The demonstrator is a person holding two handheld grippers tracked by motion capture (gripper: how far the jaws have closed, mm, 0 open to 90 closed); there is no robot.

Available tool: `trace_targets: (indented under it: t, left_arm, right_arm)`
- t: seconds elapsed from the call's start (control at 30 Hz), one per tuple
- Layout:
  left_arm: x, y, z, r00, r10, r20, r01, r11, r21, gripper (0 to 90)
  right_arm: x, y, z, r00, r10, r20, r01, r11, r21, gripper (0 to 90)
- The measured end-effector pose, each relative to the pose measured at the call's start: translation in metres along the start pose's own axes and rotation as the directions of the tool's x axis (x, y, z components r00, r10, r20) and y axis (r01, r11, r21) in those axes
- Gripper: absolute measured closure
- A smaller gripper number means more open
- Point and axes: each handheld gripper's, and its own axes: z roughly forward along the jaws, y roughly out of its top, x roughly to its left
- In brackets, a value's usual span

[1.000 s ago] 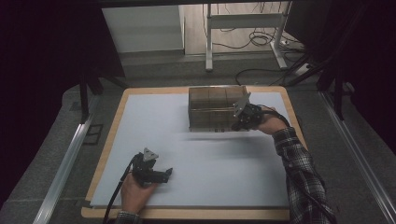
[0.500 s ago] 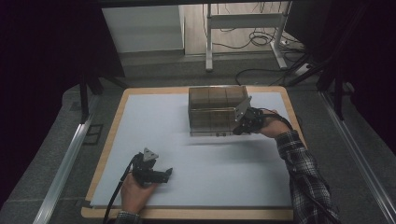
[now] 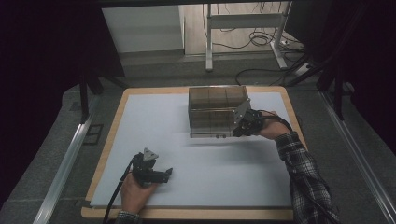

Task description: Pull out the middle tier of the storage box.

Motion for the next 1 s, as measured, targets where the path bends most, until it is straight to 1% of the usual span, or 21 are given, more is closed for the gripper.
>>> trace_targets:
  t: [0.07,0.1,0.13,0.17,0.23,0.27,0.3,0.37,0.4,0.43,0.47,0.7,0.77,0.8,0.83,0.9,0.93,0.97,1.0]
  left_arm:
    - [0.000,0.000,0.000,1.0000,0.000,0.000,0.000,1.0000,0.000,0.8]
    - [0.000,0.000,0.000,1.0000,0.000,0.000,0.000,1.0000,0.000,0.8]
    - [0.000,0.000,0.000,1.0000,0.000,0.000,0.000,1.0000,0.000,0.8]
    - [0.000,0.000,0.000,1.0000,0.000,0.000,0.000,1.0000,0.000,0.8]
    - [0.000,0.000,0.000,1.0000,0.000,0.000,0.000,1.0000,0.000,0.8]
    - [0.000,0.000,0.000,1.0000,0.000,0.000,0.000,1.0000,0.000,0.8]
    - [0.000,0.000,0.000,1.0000,0.000,0.000,0.000,1.0000,0.000,0.8]
    - [0.000,0.000,0.000,1.0000,0.000,0.000,0.000,1.0000,0.000,0.8]
    - [0.000,0.000,0.000,1.0000,0.000,0.000,0.000,1.0000,0.000,0.8]
    - [0.000,0.000,0.000,1.0000,0.000,0.000,0.000,1.0000,0.000,0.8]
    - [0.000,0.000,0.000,1.0000,0.001,0.000,-0.001,1.0000,0.000,0.8]
    - [0.000,0.000,0.000,1.0000,0.001,0.000,-0.001,1.0000,0.000,0.8]
    - [0.000,0.000,0.000,1.0000,0.000,0.000,0.000,1.0000,0.000,0.8]
    - [0.000,0.000,0.000,1.0000,0.001,0.000,-0.001,1.0000,0.000,0.8]
    - [0.000,0.000,0.000,1.0000,0.000,0.000,0.000,1.0000,0.000,0.8]
    - [0.000,0.000,0.000,1.0000,-0.001,0.000,0.001,1.0000,-0.001,0.8]
    - [0.000,0.000,0.000,1.0000,0.001,0.000,-0.001,1.0000,0.001,0.8]
    - [0.000,0.000,0.000,1.0000,0.001,0.000,-0.001,1.0000,0.000,0.8]
    - [0.000,0.000,0.000,1.0000,0.001,0.000,-0.001,1.0000,0.000,0.8]
  right_arm:
    - [0.000,0.001,0.001,1.0000,-0.001,0.000,0.001,1.000,-0.001,80.3]
    - [0.001,0.001,0.000,0.9999,-0.003,0.012,0.003,1.000,0.003,79.5]
    - [0.001,0.002,0.000,0.9999,-0.003,0.012,0.003,1.000,0.001,78.8]
    - [0.001,0.002,0.001,1.0000,0.001,0.001,-0.001,1.000,-0.005,77.5]
    - [0.002,0.003,-0.001,0.9998,-0.003,0.021,0.003,1.000,-0.007,75.3]
    - [0.002,0.003,0.000,0.9999,-0.003,0.011,0.003,1.000,-0.015,74.4]
    - [0.003,0.003,-0.002,0.9997,-0.004,0.026,0.004,1.000,-0.013,73.5]
    - [0.004,0.004,-0.003,0.9996,-0.003,0.028,0.003,1.000,-0.019,71.6]
    - [0.005,0.004,-0.003,0.9998,-0.001,0.019,0.001,1.000,-0.027,70.9]
    - [0.006,0.005,-0.004,0.9995,-0.003,0.032,0.004,1.000,-0.026,70.1]
    - [0.007,0.005,-0.004,0.9996,0.003,0.028,-0.002,0.999,-0.033,69.3]
    - [0.012,0.008,-0.008,0.9975,0.012,0.070,-0.009,0.999,-0.045,64.8]
    - [0.013,0.009,-0.009,0.9973,0.017,0.072,-0.013,0.998,-0.058,63.6]
    - [0.014,0.009,-0.011,0.9957,0.019,0.090,-0.014,0.998,-0.054,63.3]
    - [0.015,0.009,-0.012,0.9966,0.023,0.079,-0.018,0.998,-0.062,62.7]
    - [0.017,0.010,-0.014,0.9947,0.033,0.098,-0.026,0.997,-0.069,60.8]
    - [0.018,0.010,-0.014,0.9949,0.040,0.092,-0.033,0.996,-0.080,60.3]
    - [0.019,0.011,-0.015,0.9937,0.040,0.105,-0.032,0.997,-0.076,59.7]
    - [0.020,0.011,-0.016,0.9936,0.042,0.105,-0.033,0.996,-0.082,58.8]
